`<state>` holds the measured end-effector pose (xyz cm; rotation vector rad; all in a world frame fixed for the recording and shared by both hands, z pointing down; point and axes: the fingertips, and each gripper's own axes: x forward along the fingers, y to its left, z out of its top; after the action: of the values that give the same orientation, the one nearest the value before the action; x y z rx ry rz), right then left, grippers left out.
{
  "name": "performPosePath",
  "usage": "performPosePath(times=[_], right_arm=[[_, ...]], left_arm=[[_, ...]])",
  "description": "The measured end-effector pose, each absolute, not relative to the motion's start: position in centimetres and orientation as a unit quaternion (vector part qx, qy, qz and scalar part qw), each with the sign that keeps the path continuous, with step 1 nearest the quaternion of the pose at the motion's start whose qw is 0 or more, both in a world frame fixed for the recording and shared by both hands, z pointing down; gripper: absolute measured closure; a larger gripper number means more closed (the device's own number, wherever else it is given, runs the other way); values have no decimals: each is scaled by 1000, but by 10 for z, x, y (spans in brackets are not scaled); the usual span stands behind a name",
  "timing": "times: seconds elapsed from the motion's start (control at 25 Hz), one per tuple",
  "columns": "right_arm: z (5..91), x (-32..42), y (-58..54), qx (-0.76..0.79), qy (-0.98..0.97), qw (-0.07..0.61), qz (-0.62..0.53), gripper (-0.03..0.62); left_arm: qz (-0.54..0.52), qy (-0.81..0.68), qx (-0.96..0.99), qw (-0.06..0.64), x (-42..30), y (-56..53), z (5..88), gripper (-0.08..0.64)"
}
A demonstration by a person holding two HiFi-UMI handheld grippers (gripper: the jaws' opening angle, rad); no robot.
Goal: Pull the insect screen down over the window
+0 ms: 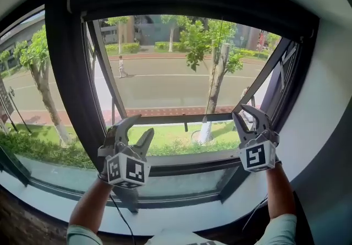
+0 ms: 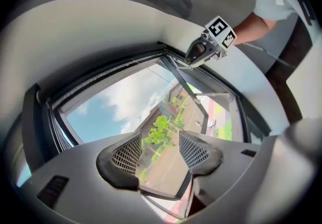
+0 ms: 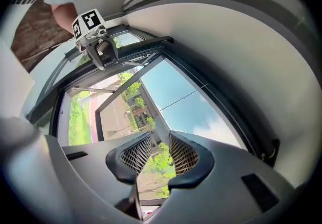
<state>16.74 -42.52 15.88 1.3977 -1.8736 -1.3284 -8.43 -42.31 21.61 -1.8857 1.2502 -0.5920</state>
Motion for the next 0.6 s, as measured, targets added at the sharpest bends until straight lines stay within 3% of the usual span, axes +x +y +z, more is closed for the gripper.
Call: performPosePath(times=[0.32, 0.6], right_arm=[[29, 217, -451, 539, -598, 209, -554, 457], [-54, 243, -464, 570, -535, 214, -586, 414]], left_arm=[[-312, 549, -617, 470, -100, -449, 90, 248], [-345, 601, -527, 492, -132, -466, -9, 195]])
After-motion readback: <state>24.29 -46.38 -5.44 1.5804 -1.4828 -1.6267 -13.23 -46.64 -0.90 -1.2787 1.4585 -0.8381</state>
